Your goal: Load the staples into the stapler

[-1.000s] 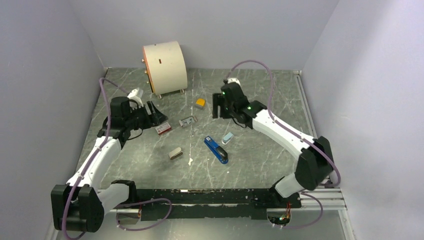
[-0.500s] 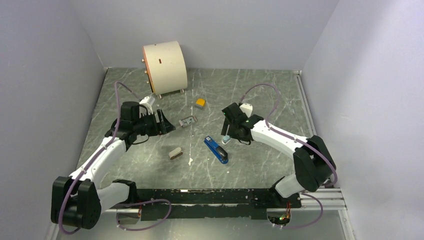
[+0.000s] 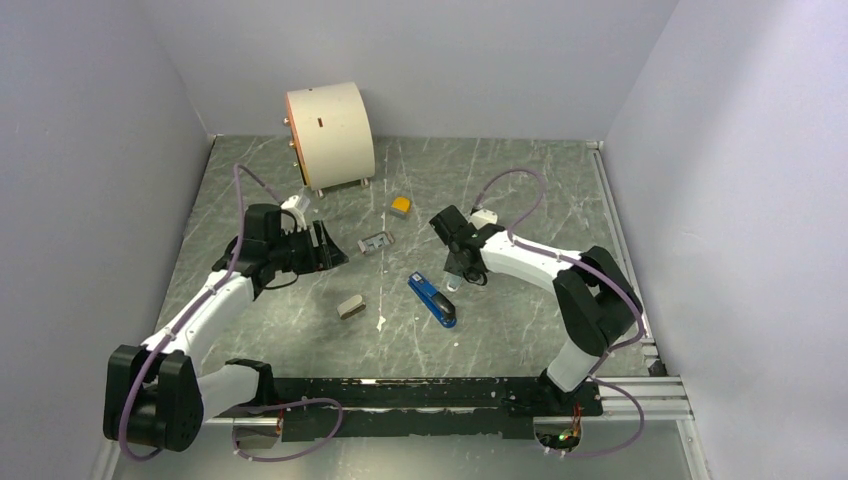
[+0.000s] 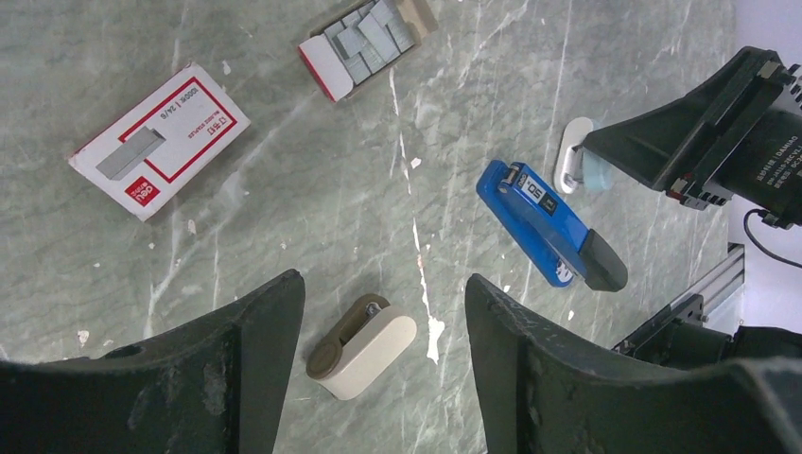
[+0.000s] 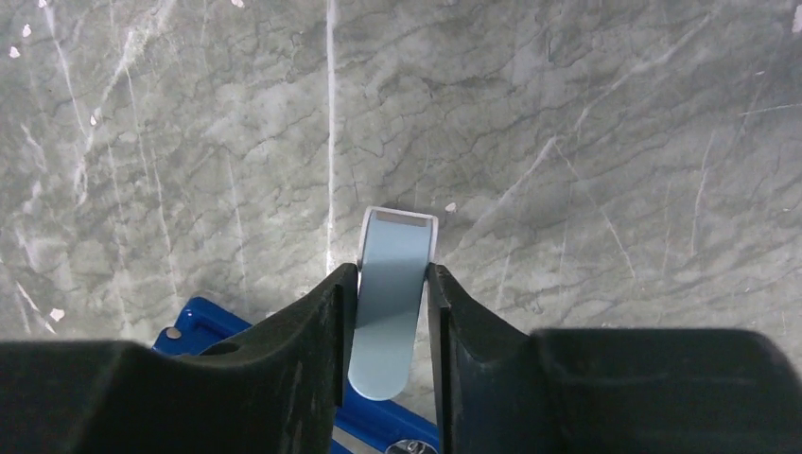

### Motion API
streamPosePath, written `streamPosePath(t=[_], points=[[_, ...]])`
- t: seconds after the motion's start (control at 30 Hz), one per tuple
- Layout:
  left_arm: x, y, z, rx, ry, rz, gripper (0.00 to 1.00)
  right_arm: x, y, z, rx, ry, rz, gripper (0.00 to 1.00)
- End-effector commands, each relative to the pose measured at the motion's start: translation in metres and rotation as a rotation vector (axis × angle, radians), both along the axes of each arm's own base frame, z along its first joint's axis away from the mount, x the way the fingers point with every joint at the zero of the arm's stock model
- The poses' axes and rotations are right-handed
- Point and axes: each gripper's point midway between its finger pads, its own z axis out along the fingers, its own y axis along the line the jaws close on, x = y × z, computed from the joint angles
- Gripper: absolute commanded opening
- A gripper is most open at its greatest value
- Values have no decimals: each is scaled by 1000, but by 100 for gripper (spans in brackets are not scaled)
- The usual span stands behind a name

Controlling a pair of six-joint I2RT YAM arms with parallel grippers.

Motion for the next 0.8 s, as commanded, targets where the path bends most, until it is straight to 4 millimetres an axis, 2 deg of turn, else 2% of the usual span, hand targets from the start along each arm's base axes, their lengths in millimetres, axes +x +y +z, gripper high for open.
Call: streamPosePath(t=[0.0, 0.1, 0.33, 0.4, 0.5, 0.57, 0.67, 0.77], points=[[5, 0, 6, 16, -9, 8, 68, 12, 1, 3, -45, -29, 24, 32], [3, -4, 5, -2, 0, -11, 68, 25, 3, 10, -77, -62, 99, 26], [2, -17, 7, -29, 9, -38, 68, 45, 3, 9, -153, -77, 261, 27], [3, -22, 10, -42, 6, -39, 68, 44, 4, 7, -155, -61, 278, 34], [4, -32, 14, -73, 8, -43, 70, 37, 2, 5, -156, -31, 278, 53], [5, -40, 16, -102, 15, -49, 71, 31, -1, 5, -158, -22, 273, 59], [6, -53, 19, -148, 30, -65, 71, 21, -4, 5, -139, -7, 274, 60], [9, -65, 20, -169, 31, -69, 71, 12, -1, 4, -104, 12, 287, 57]])
